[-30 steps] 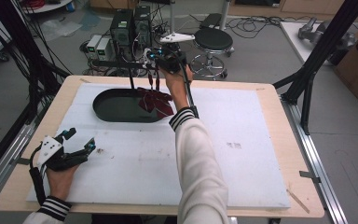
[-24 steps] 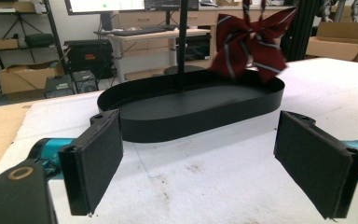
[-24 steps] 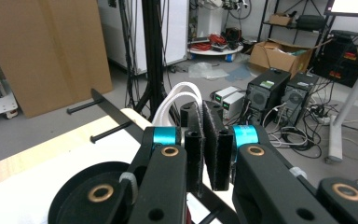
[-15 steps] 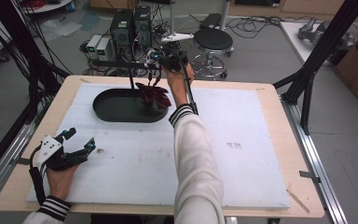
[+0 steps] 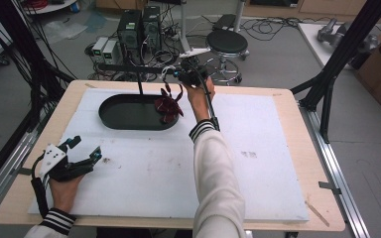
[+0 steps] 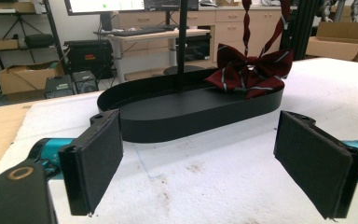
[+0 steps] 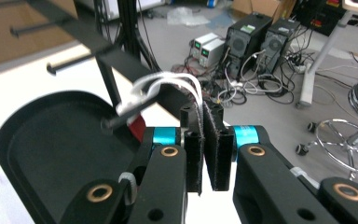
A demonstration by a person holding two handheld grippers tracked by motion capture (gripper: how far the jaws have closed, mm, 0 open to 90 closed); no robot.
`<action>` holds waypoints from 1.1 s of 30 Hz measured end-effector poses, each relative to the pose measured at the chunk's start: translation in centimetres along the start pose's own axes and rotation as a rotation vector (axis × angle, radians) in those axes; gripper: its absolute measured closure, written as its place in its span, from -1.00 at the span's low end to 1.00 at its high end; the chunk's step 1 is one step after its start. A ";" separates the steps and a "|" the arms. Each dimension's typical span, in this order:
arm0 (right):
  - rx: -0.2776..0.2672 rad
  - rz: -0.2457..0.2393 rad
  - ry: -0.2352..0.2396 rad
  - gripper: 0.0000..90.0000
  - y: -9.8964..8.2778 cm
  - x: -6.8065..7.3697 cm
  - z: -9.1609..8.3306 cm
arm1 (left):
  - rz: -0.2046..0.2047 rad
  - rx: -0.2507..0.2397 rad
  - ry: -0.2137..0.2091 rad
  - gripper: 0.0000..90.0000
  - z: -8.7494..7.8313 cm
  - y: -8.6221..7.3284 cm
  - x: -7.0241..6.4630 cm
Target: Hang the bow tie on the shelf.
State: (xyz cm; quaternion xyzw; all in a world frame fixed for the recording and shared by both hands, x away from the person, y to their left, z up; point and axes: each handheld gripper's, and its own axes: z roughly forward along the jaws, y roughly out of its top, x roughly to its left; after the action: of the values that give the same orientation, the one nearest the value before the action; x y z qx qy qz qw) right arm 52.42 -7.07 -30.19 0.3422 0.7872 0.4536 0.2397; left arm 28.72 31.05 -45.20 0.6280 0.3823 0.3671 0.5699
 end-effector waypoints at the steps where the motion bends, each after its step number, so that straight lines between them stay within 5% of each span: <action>1: 0.001 -0.002 0.005 0.92 -0.2 0.0 0.0 | 0.001 -0.001 0.000 -0.65 0.0 0.0 0.0; 8: 0.046 -0.024 0.041 0.73 -0.7 0.5 -0.1 | -0.005 -0.001 0.002 -0.65 0.0 0.0 0.1; 11: 0.038 -0.024 0.048 0.46 -0.9 0.8 -0.4 | -0.002 0.000 0.001 -0.65 0.0 0.0 0.0; 12: 0.041 -0.019 0.065 0.30 -0.9 0.8 -0.6 | 0.001 0.001 0.001 -0.65 0.0 0.0 0.0; 13: 0.017 -0.001 0.084 -0.17 -1.1 0.7 -0.9 | 0.002 0.001 0.001 -0.65 0.0 0.0 0.0; 14: 0.017 -0.001 0.084 -0.17 -1.1 0.7 -0.9 | 0.001 0.001 0.002 -0.65 0.0 0.0 0.0; 17: -0.012 0.012 0.081 -0.75 -1.9 0.6 -1.7 | 0.002 -0.003 0.002 -0.65 0.0 0.0 0.0; 21: -0.022 0.026 0.131 -0.99 -3.0 -0.1 -2.9 | 0.005 -0.003 0.002 -0.65 0.0 0.0 0.0; 25: -0.077 0.053 0.168 -0.99 -4.4 -0.6 -4.8 | 0.005 -0.006 0.000 -0.65 0.0 0.0 0.0; 31: -0.125 0.039 0.152 -0.99 -6.7 -0.9 -8.0 | 0.001 -0.002 -0.003 -0.65 0.0 0.0 0.0; 33: -0.087 0.052 0.156 -0.99 -7.0 -1.1 -9.1 | 0.002 -0.002 -0.003 -0.65 0.0 0.0 0.0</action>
State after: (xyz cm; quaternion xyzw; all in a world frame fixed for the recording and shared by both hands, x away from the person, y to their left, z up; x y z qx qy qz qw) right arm 44.63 -15.46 -31.95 0.3153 0.7740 0.5186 0.1804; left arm 28.68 31.06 -45.21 0.6284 0.3804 0.3673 0.5706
